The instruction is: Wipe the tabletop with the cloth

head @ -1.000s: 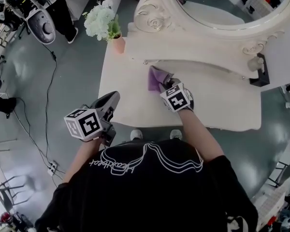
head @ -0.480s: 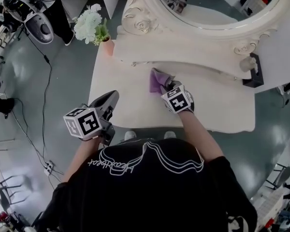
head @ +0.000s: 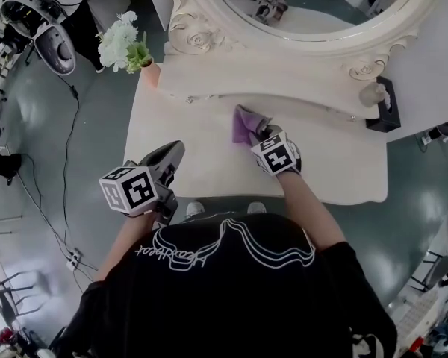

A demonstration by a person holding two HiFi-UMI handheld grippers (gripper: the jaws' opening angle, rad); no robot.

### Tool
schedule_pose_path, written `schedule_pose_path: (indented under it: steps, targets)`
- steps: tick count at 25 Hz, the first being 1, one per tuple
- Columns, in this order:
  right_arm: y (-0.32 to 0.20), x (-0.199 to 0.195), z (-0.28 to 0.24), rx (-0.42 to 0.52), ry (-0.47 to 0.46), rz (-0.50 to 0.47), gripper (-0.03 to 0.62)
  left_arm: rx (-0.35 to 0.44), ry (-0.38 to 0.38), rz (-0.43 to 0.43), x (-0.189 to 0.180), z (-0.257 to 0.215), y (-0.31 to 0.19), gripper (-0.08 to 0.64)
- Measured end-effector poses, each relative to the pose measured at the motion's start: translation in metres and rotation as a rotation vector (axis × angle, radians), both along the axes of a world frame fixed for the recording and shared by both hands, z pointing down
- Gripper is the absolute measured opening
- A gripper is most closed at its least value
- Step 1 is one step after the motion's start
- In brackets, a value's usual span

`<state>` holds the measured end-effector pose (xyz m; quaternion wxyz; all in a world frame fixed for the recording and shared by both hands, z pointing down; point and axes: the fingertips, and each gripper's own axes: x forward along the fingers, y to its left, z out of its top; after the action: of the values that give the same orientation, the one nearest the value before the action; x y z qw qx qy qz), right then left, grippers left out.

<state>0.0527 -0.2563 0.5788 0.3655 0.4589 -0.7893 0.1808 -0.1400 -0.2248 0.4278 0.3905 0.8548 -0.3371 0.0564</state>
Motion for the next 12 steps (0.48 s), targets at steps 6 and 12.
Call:
schedule_pose_path:
  steps: [6, 12]
  targets:
    - [0.006, 0.022, -0.001, 0.006, -0.011, 0.002, 0.049, -0.002, -0.014, 0.019, 0.025, -0.001, 0.008, 0.004]
    - [0.012, 0.043, 0.001, 0.014, -0.022, 0.019, 0.049, -0.004, -0.034, 0.043, 0.047, -0.001, 0.013, 0.005]
